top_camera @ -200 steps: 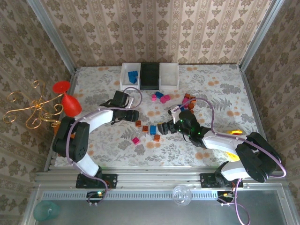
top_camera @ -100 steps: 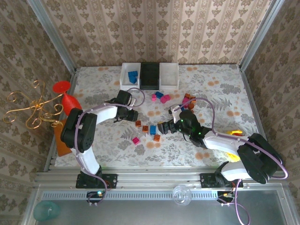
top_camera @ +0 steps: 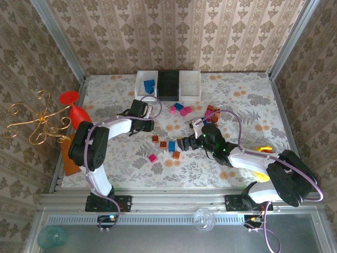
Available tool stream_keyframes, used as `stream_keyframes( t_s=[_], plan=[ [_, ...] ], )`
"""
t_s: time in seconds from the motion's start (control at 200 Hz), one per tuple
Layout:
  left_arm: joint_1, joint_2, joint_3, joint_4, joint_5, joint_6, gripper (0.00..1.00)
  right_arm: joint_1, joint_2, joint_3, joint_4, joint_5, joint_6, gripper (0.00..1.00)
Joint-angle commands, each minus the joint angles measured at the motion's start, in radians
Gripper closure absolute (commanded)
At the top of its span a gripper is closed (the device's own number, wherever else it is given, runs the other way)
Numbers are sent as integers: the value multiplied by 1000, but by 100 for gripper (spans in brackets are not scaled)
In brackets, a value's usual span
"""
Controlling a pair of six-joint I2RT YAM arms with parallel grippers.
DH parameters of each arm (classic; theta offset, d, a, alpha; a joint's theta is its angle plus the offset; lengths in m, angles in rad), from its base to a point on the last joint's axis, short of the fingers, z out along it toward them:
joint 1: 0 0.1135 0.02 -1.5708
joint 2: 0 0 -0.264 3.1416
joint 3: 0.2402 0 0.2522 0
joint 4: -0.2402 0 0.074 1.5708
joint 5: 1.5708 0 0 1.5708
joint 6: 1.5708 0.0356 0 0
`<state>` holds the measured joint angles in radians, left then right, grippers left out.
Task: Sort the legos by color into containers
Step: Pick up the lego from the center of the table, then place the lego in the container.
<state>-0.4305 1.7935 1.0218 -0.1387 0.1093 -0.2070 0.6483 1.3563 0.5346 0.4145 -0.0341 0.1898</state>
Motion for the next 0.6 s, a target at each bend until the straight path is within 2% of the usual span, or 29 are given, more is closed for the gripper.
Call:
stream_keyframes(
  t_s=[0.0,0.33,0.595],
  plan=[
    [4,1,33,40,5,-34,73,3,0,-2,-1,6,-3,1],
    [4,22,122,18,14,-28,71,2,8,2,-9,17,-9,1],
    [-1,155,411,-29,59,-26,71,3,27,8,-4,25,-6,1]
  ],
)
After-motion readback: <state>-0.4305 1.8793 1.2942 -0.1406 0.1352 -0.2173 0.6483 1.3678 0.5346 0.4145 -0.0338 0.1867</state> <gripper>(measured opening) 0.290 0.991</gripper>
